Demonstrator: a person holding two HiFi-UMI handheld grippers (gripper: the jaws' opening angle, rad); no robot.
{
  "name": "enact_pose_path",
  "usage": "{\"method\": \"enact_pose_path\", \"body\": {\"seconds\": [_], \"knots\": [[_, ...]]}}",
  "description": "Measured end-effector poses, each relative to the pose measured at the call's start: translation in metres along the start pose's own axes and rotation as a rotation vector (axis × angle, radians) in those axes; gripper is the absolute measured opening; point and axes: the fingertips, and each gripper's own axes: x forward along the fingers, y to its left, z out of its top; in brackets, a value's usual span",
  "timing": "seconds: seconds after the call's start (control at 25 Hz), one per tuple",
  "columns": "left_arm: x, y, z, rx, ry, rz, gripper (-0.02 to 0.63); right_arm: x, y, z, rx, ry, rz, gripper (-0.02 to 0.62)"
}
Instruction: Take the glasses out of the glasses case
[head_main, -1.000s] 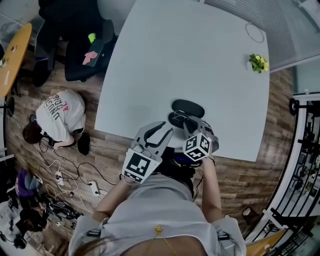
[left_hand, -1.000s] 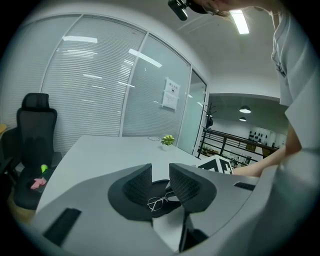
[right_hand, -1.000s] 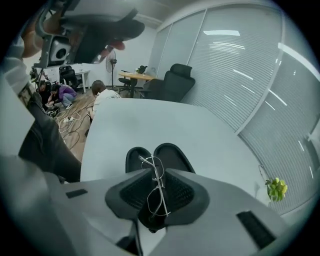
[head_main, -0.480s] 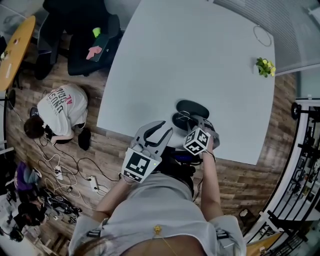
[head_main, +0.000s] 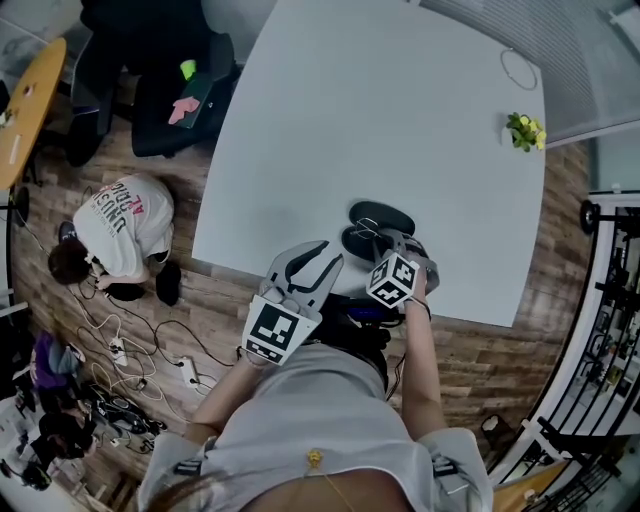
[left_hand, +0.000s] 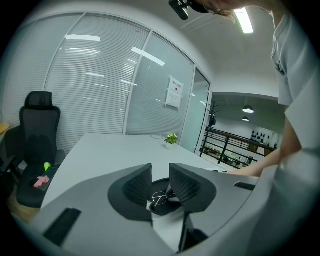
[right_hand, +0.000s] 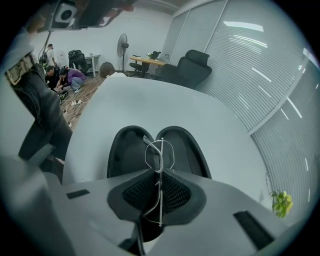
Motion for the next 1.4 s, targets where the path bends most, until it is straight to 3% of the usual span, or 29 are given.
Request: {"method": "enact_pose_path", "body": {"seconds": [1.4], "knots": [[0.009, -0.022, 0.006, 0.042, -0.028, -0.047, 0.109, -0.177, -0.043, 0.071, 0.005, -0.258, -0.193, 0.049]]}}
